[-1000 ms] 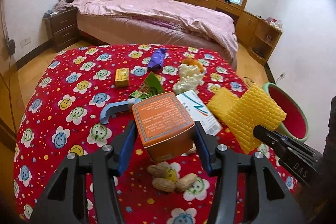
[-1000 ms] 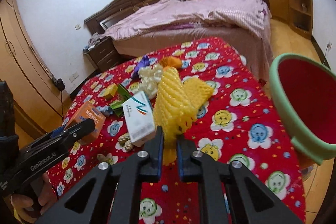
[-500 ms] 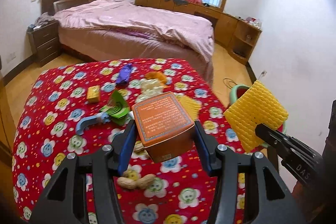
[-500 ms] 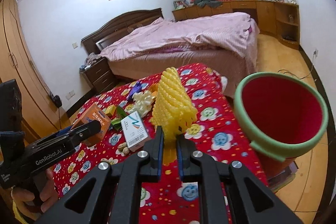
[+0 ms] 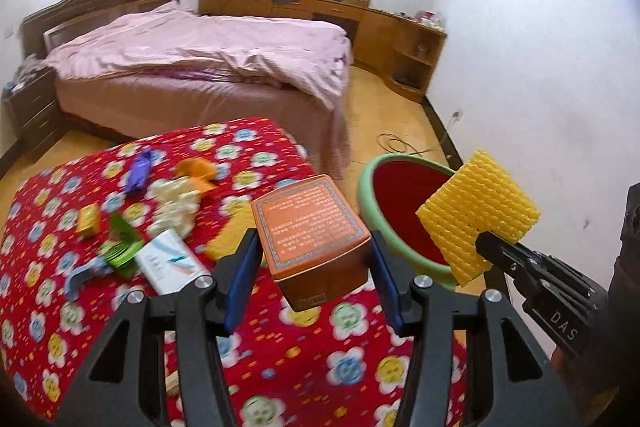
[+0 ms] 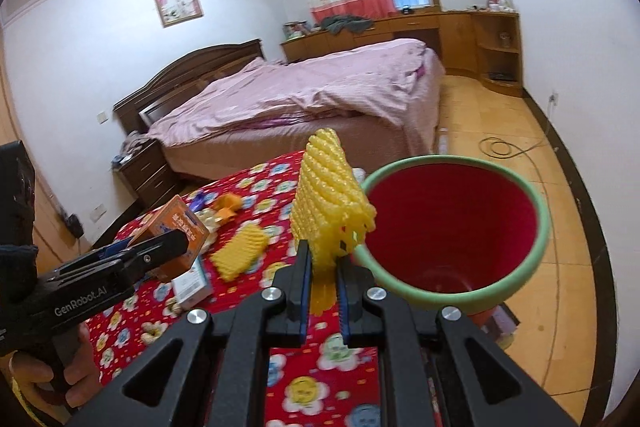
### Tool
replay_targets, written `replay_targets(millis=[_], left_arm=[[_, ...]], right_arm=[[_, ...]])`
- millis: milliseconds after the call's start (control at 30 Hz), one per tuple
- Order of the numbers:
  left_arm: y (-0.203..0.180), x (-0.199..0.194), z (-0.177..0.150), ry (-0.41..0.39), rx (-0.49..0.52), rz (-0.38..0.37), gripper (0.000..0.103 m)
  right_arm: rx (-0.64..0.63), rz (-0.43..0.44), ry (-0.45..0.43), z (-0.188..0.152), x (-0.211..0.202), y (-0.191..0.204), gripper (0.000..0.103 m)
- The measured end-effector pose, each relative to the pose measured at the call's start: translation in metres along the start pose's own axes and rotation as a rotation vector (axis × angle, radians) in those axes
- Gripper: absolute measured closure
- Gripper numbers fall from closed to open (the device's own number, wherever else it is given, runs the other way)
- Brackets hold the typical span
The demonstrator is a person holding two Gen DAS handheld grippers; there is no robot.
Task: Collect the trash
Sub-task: 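Carry box and foam sleeve over the bucket and open both tools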
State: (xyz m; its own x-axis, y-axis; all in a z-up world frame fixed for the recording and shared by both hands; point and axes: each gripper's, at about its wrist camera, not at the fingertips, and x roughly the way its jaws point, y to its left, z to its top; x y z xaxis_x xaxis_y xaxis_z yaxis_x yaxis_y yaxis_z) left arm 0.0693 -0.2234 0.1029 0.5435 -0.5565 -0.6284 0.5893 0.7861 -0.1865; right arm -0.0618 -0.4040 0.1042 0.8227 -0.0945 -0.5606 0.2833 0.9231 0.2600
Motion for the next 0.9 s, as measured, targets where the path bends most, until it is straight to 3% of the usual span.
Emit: replay_targets(millis=[533,767,900], left_arm=[[-0.079,0.095,0.015,0.085,0.118,-0.081,0.049],[-0.1,0.119,0.013,0.115,0.159,-0.104,0.049],[-0.104,0.125,0.013,0.123,0.164,-0.109,0.048]], right_arm=[[0.122,-0.113,0.023,0.002,0.029,-0.096,0.089],[0.169,-0.142,0.048,0.0,0.042,-0.126,0.087],[0.181,-0.153,0.059,0.002,0.048,-0.131,0.077]])
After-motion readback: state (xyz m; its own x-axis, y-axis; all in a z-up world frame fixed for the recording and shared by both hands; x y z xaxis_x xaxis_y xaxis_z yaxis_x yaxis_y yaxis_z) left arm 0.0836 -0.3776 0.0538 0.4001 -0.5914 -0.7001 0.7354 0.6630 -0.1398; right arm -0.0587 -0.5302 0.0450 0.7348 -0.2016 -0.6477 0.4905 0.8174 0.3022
